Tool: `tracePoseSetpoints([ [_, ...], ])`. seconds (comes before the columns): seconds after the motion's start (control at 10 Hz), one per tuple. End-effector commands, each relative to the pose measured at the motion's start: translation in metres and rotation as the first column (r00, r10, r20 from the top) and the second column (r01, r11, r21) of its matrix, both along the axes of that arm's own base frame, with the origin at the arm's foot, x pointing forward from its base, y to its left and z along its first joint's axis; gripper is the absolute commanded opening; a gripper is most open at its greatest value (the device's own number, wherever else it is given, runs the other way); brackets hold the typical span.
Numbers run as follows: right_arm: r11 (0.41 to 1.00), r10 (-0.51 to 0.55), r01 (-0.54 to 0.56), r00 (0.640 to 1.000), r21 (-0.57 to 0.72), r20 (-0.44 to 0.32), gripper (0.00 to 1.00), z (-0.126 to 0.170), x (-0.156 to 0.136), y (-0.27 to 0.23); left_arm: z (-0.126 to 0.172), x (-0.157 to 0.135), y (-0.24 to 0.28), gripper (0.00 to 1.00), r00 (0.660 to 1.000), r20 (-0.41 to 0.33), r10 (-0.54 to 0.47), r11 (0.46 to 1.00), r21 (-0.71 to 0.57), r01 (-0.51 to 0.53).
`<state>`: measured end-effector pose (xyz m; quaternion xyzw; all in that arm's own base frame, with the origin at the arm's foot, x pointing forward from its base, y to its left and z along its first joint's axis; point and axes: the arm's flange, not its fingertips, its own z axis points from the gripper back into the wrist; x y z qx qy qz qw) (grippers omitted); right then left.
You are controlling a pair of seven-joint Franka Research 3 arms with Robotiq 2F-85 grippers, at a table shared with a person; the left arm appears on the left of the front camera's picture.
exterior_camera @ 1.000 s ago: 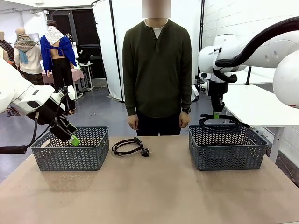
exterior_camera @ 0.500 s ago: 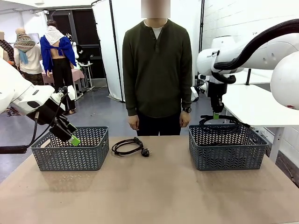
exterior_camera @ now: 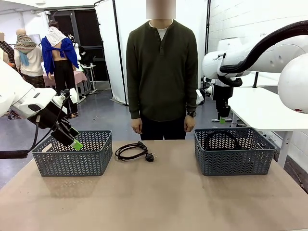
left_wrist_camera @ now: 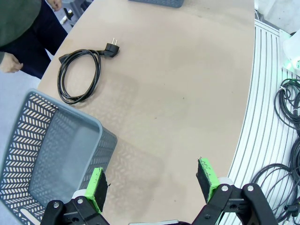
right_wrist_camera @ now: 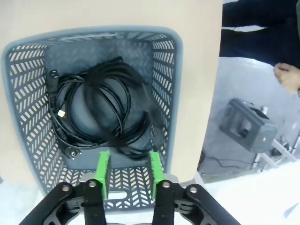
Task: Organize the cables according to human instructions.
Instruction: Pick up a bundle of cables and place it in the basket indicated by the human.
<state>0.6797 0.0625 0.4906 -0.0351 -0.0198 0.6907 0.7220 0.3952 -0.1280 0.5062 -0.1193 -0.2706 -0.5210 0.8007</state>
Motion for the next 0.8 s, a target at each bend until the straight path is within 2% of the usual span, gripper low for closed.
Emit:
tracePoseSetpoints([
  [0.0, 1.0, 0.01, -0.01, 1.0, 0.012, 0.017, 1.0, 0.002, 0.005, 0.0, -0.001, 0.002, 0.003, 1.0, 1.0, 0.001, -0.021, 1.0, -0.016, 0.021],
  [0.7, 0.999, 0.001, -0.002, 1.0, -0.044, -0.018, 1.0, 0.015, -0.005, 0.003, -0.001, 0.002, 0.003, 1.0, 1.0, 0.001, -0.021, 1.0, -0.016, 0.021],
])
